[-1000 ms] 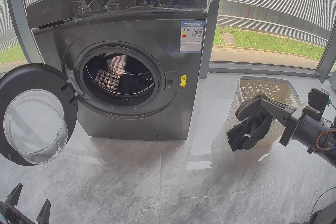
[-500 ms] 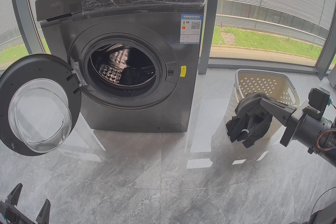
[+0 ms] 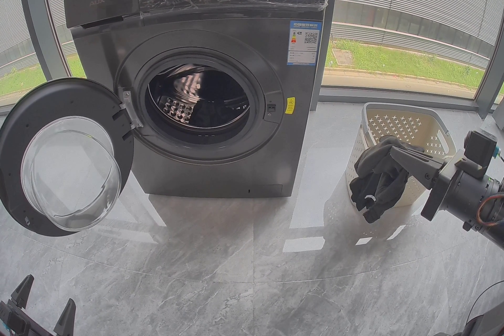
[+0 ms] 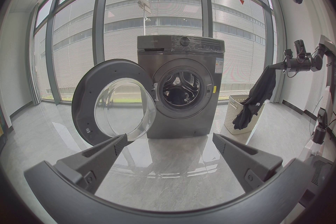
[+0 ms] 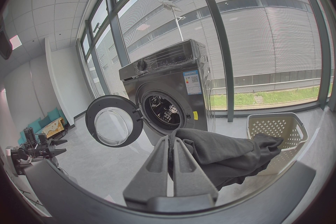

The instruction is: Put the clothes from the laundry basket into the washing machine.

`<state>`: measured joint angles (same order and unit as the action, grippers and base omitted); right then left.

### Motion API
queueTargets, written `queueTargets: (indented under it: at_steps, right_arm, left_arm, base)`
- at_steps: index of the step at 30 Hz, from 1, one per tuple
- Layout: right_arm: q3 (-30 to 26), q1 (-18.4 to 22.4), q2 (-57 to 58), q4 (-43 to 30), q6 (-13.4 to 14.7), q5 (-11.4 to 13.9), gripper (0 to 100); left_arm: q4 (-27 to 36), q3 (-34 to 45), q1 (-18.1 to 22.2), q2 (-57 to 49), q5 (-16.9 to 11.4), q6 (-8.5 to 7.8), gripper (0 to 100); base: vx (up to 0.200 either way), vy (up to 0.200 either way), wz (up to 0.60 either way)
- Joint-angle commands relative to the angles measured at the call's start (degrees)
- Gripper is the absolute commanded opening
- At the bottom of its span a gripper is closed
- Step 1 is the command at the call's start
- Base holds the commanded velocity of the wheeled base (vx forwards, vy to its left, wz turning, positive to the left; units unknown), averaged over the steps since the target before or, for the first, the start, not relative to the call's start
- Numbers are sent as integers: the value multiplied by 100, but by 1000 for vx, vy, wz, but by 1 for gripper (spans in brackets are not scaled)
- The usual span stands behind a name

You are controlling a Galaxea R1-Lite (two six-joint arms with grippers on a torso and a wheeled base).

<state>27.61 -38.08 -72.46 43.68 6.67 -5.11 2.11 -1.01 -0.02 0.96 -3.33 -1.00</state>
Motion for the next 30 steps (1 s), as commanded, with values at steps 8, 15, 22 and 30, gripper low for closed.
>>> queueTargets:
  at_steps: [8, 15, 22, 30]
  right_arm:
    - [-10, -41, -5, 35, 10, 1, 0]
    - [-19, -76, -31, 238, 10, 54, 0]
    - [60, -94, -31, 282, 28, 98, 0]
    - [148, -32, -163, 484, 54, 54, 0]
  left_arm:
    - [0, 101, -6, -96, -1, -6, 100]
    - [0, 101, 2, -96, -1, -6, 100]
    - [0, 101, 2, -96, -1, -6, 100]
    - [0, 101, 2, -96, -1, -6, 100]
  base:
    - [0, 200, 0]
    - [0, 200, 0]
    - [0, 0, 0]
    - [0, 0, 0]
